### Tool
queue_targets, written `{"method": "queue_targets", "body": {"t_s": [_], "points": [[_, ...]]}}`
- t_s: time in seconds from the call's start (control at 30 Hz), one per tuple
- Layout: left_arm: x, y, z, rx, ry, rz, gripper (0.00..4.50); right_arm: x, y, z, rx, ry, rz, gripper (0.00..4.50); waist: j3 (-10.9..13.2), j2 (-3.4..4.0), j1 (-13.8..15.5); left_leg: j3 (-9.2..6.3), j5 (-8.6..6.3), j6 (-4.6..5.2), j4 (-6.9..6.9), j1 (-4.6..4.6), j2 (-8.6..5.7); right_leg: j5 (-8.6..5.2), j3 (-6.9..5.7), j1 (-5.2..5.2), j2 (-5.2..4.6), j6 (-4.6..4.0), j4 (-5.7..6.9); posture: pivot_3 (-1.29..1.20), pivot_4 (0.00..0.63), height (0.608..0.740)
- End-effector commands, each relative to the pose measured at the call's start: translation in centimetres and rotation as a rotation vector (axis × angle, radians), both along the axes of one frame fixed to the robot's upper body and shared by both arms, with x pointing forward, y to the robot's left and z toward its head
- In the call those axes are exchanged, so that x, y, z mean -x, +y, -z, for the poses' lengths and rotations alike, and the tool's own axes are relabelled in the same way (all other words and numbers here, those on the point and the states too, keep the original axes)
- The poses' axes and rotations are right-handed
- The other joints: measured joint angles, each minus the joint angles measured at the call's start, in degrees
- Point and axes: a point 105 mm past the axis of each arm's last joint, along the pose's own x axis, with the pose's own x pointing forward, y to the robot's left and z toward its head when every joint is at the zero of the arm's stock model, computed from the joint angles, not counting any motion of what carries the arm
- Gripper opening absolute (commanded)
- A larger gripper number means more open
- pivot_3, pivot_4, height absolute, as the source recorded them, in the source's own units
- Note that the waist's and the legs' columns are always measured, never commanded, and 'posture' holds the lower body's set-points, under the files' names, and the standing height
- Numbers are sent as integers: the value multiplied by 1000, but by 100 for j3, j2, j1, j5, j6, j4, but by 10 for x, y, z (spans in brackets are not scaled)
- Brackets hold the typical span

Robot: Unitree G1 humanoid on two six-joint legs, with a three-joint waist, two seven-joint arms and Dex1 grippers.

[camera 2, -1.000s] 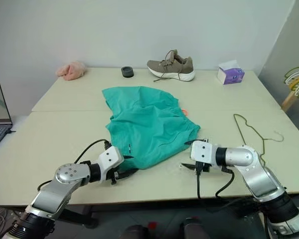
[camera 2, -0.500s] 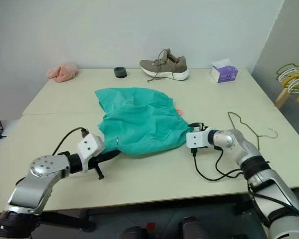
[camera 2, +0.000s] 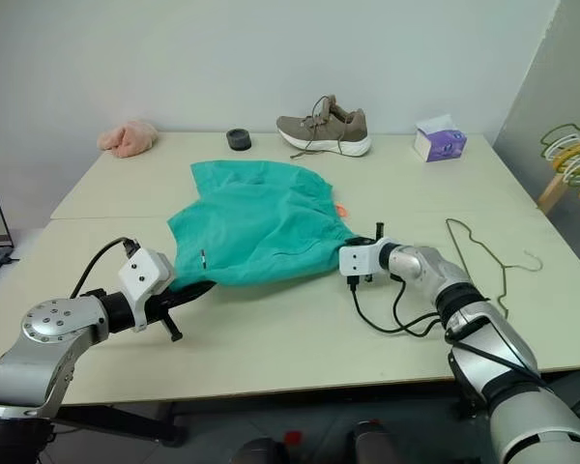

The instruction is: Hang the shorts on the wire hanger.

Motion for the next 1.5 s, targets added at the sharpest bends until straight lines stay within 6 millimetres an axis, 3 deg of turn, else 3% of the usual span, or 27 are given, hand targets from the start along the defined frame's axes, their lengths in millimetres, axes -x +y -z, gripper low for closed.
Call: {"method": "queue_targets", "body": {"t_s": [0.03,0.2,0.37,0.47,0.57,0.77,0.97,1.2,1.43,1.5], "points": [[-3,-8,-5,-17,-32,41,0,-5,-6,-23,-45,-91,-2,52,0,0,2,0,0,0,-1,0,0,0,0,0,0,0,-1,-37,63,740],[-6,-20,0,-25,-13,105,0,-5,-11,-38,-66,-152,-6,52,1,1,-31,1,0,0,-5,-1,1,0,0,-3,0,0,0,-63,68,740],[-6,-44,14,-49,34,235,0,-2,-49,-33,82,-116,13,52,2,4,-28,2,0,0,-5,-1,-4,0,2,-2,-1,0,-3,-69,73,740],[9,-48,29,-91,120,331,0,12,-74,-23,197,-22,-10,52,4,6,-33,4,-1,1,-6,-4,-6,-1,4,-2,-1,2,-8,-76,83,740],[39,-37,43,-162,260,428,0,47,-89,-10,280,152,-86,52,5,7,-58,3,-2,1,-10,-5,4,-6,3,-3,4,1,-11,-89,89,740],[77,-5,44,-237,453,483,0,118,-76,-1,281,434,-195,52,39,62,-66,1,-7,-3,-18,11,30,-25,-1,-5,23,-16,5,-99,95,740],[113,3,33,-201,605,522,0,160,-70,0,296,617,-242,52,40,61,-20,-2,-5,-3,-10,28,35,-43,-13,7,29,-19,6,-81,89,740],[133,-4,37,-172,639,544,0,196,-59,-1,282,754,-304,52,41,60,44,3,-5,-3,-10,28,35,-46,-13,5,29,-21,2,-74,92,740],[136,-9,42,-156,646,550,0,211,-48,2,255,866,-315,52,40,58,109,4,-5,-3,-10,28,38,-48,-11,3,34,-24,3,-72,87,740],[135,-7,43,-168,649,547,444,215,-45,0,255,874,-339,201,40,58,130,3,-5,-3,-10,28,38,-48,-12,2,34,-24,1,-71,84,740]]}}
